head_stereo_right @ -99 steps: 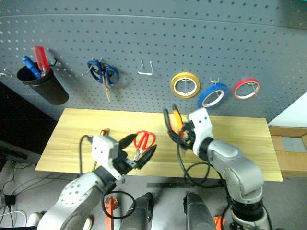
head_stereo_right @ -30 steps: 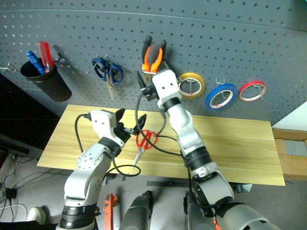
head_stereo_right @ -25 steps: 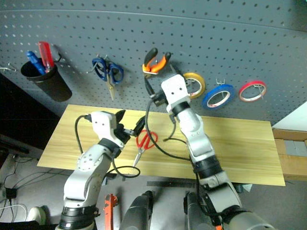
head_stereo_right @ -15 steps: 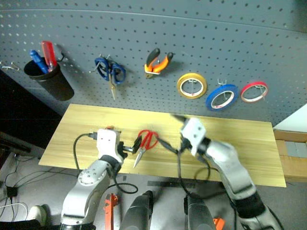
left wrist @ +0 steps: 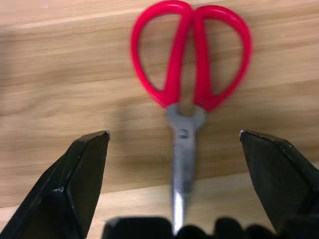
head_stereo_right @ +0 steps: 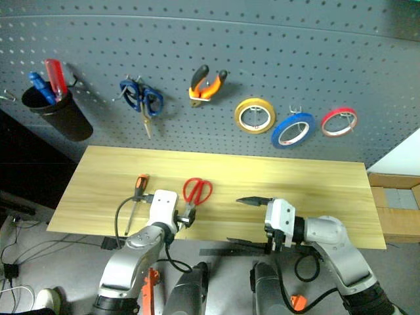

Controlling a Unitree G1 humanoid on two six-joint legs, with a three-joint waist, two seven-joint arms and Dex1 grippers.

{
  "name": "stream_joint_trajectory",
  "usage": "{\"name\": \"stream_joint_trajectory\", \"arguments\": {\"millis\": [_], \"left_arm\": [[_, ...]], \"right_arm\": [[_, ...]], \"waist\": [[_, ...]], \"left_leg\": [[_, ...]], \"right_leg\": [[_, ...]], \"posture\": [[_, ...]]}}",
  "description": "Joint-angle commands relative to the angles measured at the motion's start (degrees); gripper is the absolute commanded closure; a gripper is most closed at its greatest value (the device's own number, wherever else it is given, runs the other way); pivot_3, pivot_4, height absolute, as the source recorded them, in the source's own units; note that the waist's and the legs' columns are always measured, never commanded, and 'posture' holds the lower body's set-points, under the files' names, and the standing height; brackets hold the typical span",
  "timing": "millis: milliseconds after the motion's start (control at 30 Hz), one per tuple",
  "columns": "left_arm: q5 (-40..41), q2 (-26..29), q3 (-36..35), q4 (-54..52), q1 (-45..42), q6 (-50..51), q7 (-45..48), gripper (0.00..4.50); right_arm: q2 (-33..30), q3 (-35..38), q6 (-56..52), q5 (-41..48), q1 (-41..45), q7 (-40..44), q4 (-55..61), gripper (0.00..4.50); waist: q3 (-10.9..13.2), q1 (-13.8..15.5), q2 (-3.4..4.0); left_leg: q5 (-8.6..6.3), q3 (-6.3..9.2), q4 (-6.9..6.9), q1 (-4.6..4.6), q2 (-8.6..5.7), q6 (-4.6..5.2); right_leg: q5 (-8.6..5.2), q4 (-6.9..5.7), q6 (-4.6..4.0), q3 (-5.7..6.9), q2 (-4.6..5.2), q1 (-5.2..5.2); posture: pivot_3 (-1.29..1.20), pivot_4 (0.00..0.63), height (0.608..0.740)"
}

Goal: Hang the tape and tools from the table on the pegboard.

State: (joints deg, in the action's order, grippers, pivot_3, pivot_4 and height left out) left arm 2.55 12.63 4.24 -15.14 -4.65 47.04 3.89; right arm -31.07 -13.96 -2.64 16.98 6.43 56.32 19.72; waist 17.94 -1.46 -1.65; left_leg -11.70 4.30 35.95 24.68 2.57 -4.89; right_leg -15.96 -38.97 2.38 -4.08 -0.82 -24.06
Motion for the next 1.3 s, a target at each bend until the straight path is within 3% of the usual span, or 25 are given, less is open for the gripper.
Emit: {"name": "stream_joint_trajectory", "arguments": {"millis": [33,200,400,500,867,1133,1300], "left_arm": [[-0.5,0.7,1.4,1.6,-0.3,0.6,1.9,0.00],[2.6,2.3,3.3,4.8,-2.0,4.6,8.7,0.00],[1.5,3.7,2.7,5.9,-3.7,5.2,9.0,0.00],[1.0,4.1,2.4,5.3,-3.8,6.0,8.8,0.56],[0.8,5.9,0.9,4.7,-2.7,6.2,8.8,4.23],[1.2,4.6,-0.8,1.6,-1.6,0.4,8.4,4.25],[0.2,3.4,-2.2,-4.0,2.7,-14.0,6.6,4.25]], "right_arm": [[0.0,-1.0,1.9,0.3,-0.4,1.6,0.9,0.01],[0.2,-1.5,4.1,-0.5,-1.1,2.3,-0.9,0.01],[1.7,-2.4,4.6,-2.7,0.7,0.7,-3.2,0.01],[1.8,-2.2,4.5,-2.1,0.8,1.3,-3.2,0.00],[2.7,-2.4,4.6,-2.4,1.1,1.1,-3.9,0.00],[4.3,-0.7,5.1,0.0,1.3,0.5,-3.1,0.00],[7.1,2.3,2.2,4.2,0.3,-3.8,1.1,0.00]], "waist": [[0.0,0.1,0.01],[0.1,0.2,0.00],[0.1,0.1,0.04],[0.1,0.1,0.05],[0.1,1.0,0.05],[0.1,1.4,0.05],[0.1,1.8,0.05]], "left_leg": [[0.00,0.00,0.00,0.00,0.00,0.00],[0.00,0.00,0.05,0.00,-0.03,-0.01],[0.01,0.00,0.02,-0.04,-0.01,0.00],[0.01,0.00,0.02,-0.03,0.00,-0.01],[0.01,0.01,0.02,-0.04,0.00,-0.01],[0.01,0.01,0.02,-0.03,0.01,-0.02],[0.02,0.03,0.02,0.00,0.01,-0.03]], "right_leg": [[0.00,0.00,0.00,0.00,0.01,0.00],[0.01,-0.02,0.01,0.01,0.03,0.01],[0.01,-0.04,0.01,0.00,0.02,0.02],[0.01,-0.04,0.01,0.00,0.02,0.01],[0.01,-0.04,0.01,0.00,0.03,0.02],[0.01,-0.03,0.01,0.01,0.04,0.01],[0.01,-0.02,0.00,0.03,0.09,0.01]], "posture": [[0.05,0.336,0.740],[0.06,0.337,0.740],[0.07,0.337,0.740],[0.07,0.334,0.740],[0.09,0.325,0.740],[0.11,0.311,0.740],[0.11,0.299,0.740]]}}
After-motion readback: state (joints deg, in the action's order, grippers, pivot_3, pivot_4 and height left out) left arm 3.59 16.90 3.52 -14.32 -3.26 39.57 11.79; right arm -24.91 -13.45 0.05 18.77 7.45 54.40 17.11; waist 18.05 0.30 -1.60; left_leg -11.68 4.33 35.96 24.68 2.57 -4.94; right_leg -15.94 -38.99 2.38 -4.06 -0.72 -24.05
